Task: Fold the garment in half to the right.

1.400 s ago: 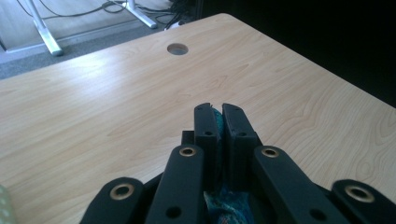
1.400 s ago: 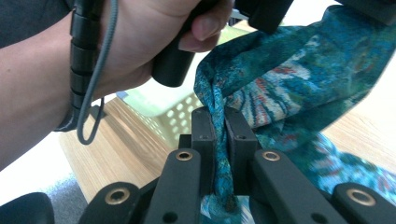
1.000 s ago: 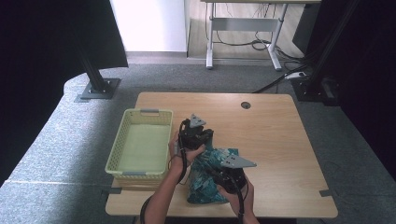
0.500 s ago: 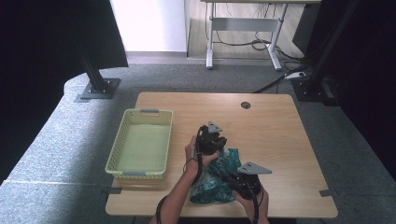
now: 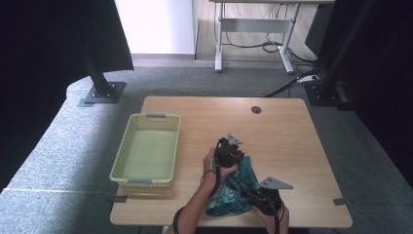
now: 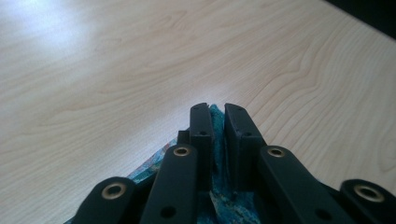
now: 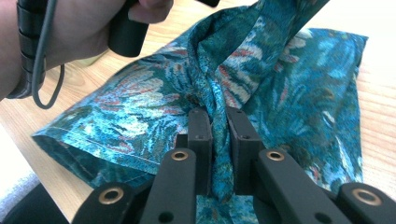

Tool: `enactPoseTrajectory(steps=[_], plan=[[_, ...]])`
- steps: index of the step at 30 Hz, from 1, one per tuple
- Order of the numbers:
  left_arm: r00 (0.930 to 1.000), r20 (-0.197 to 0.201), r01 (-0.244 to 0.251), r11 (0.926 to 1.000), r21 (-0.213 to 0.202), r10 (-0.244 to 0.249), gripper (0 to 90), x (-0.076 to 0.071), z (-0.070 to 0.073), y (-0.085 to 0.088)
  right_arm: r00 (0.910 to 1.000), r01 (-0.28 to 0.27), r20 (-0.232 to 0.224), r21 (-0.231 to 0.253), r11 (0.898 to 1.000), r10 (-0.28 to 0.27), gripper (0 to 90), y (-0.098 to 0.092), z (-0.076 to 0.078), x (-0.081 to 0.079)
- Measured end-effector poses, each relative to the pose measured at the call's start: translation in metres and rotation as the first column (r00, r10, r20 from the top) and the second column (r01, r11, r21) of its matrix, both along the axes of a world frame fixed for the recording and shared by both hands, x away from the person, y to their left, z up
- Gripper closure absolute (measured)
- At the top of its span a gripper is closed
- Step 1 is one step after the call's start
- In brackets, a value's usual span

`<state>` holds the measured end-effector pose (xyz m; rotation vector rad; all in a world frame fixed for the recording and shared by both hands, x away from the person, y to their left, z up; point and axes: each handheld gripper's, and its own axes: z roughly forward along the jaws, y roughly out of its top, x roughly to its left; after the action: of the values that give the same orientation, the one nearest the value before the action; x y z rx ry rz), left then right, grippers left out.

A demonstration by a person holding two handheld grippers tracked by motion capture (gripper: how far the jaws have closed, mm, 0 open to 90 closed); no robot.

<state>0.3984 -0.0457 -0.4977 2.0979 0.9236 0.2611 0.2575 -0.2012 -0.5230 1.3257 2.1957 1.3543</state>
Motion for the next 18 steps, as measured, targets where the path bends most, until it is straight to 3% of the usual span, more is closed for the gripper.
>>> enactPoseTrajectory(steps=[3,10,12,14,15,16,18], plan=[[0.9999,-0.014,0.002,0.9999,-0.01,-0.002,81.6,0.001,-0.005,-0.002,0.9999,0.008,-0.006,-0.001,1.0,-0.008,81.0,-0.003,-0.004,0.0],[0.9998,0.012,-0.014,0.999,-0.042,0.014,72.2,-0.002,0.003,-0.001,0.9992,0.037,0.014,-0.018,0.999,-0.037,77.1,-0.008,-0.003,-0.004],[0.9999,0.014,0.009,0.998,-0.063,-0.008,67.3,-0.004,0.006,0.002,0.9976,0.063,0.029,-0.036,0.997,-0.062,70.6,-0.009,-0.001,-0.007],[0.9989,0.047,0.008,0.9972,-0.074,-0.005,65.6,-0.009,0.011,0.006,0.9935,0.107,0.045,-0.058,0.993,-0.105,61.4,-0.012,0.0,-0.012],[0.9989,0.047,0.008,0.9972,-0.074,-0.005,63.4,-0.009,0.011,0.006,0.9935,0.107,0.045,-0.058,0.993,-0.105,61.4,-0.012,0.0,-0.012],[0.9982,0.06,0.007,0.9939,-0.11,-0.001,61.6,-0.013,0.018,0.012,0.988,0.148,0.055,-0.064,0.987,-0.144,57.0,-0.018,0.002,-0.017],[0.9976,0.07,0.007,0.9932,-0.116,0.001,58.7,-0.015,0.022,0.016,0.9855,0.163,0.06,-0.075,0.984,-0.159,55.4,-0.022,0.002,-0.02]])
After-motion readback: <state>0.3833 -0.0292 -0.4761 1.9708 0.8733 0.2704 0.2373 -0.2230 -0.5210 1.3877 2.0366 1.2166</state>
